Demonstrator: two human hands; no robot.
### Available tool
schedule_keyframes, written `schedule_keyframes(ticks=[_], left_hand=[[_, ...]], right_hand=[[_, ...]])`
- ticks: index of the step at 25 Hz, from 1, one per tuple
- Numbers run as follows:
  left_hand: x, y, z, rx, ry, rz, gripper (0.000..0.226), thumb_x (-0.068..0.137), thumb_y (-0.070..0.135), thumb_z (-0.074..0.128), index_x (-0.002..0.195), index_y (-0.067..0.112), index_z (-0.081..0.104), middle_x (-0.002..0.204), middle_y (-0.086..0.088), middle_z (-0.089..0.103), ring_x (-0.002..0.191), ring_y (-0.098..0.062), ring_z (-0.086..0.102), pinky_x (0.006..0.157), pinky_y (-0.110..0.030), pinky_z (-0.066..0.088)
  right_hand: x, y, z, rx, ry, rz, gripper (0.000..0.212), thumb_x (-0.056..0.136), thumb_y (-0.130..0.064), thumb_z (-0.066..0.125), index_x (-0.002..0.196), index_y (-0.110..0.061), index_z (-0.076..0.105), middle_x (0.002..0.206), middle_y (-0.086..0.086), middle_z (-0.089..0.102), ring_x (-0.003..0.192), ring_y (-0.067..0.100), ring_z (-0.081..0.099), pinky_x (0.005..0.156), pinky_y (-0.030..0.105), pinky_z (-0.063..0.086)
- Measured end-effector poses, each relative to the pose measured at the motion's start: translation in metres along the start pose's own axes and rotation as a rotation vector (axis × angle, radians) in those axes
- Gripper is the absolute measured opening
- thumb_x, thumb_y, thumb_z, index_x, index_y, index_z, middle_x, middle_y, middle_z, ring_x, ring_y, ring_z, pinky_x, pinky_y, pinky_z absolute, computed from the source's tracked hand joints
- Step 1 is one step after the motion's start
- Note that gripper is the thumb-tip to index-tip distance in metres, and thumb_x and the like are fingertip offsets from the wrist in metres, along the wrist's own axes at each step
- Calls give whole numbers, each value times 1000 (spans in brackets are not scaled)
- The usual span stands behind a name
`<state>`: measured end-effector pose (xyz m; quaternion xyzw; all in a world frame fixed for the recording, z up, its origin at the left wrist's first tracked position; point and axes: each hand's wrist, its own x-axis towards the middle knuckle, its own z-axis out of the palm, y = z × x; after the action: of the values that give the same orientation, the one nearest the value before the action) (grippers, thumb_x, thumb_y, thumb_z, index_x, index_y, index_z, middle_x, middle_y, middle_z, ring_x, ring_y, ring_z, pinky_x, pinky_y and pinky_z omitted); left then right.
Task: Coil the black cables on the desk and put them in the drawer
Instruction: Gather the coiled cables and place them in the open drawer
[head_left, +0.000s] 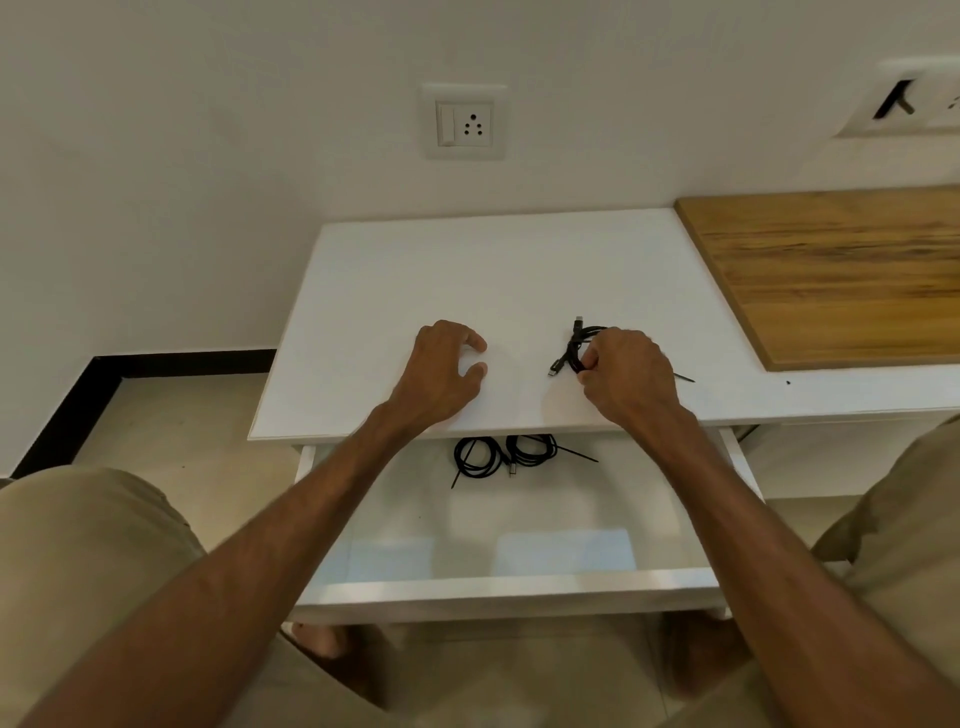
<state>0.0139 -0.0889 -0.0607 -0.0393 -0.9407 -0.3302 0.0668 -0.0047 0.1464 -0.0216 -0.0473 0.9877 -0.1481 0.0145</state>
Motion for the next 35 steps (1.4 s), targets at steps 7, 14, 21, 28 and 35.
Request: schedule_keyframes(ticks=[7, 14, 21, 28, 35], left_hand=[[-1, 17, -64, -50, -293, -259, 15, 93, 12, 66, 97, 3, 78, 86, -1, 77, 75, -13, 70, 69, -21, 52], [-30, -5, -104, 180, -1242, -744, 31, 105, 9, 47, 118, -12, 65, 111, -25, 74, 102, -35, 74, 81, -35, 63], [-63, -51, -74, 213, -1262, -767, 33, 100, -6, 46, 131, -2, 58, 124, -22, 67, 105, -34, 72, 82, -34, 62], [-80, -92, -25, 375, -872, -687, 18, 101, 10, 49, 93, 3, 65, 106, -13, 67, 62, -12, 55, 63, -27, 50], [-77, -98, -4, 499, -775, -600, 38, 102, 16, 41, 137, 4, 50, 137, -12, 58, 125, -27, 56, 95, -32, 46]], right_hand=[[-29, -50, 3, 200, -184, -153, 13, 92, -13, 66, 95, -7, 76, 97, 11, 76, 89, 28, 71, 83, 43, 60], [-76, -100, 20, 129, -311, -561, 12, 97, -26, 63, 103, -23, 73, 107, -2, 72, 96, 23, 66, 81, 35, 52], [-107, -93, 100, -14, -333, -809, 16, 99, -16, 61, 110, -12, 71, 111, 7, 67, 98, 30, 66, 71, 37, 48], [-66, -99, 157, -193, -418, -768, 8, 92, -12, 68, 94, -6, 73, 102, 12, 71, 91, 34, 71, 74, 39, 56], [-34, -111, 206, -190, -506, -693, 13, 85, 6, 60, 93, -3, 66, 101, 17, 65, 97, 38, 68, 71, 34, 44]])
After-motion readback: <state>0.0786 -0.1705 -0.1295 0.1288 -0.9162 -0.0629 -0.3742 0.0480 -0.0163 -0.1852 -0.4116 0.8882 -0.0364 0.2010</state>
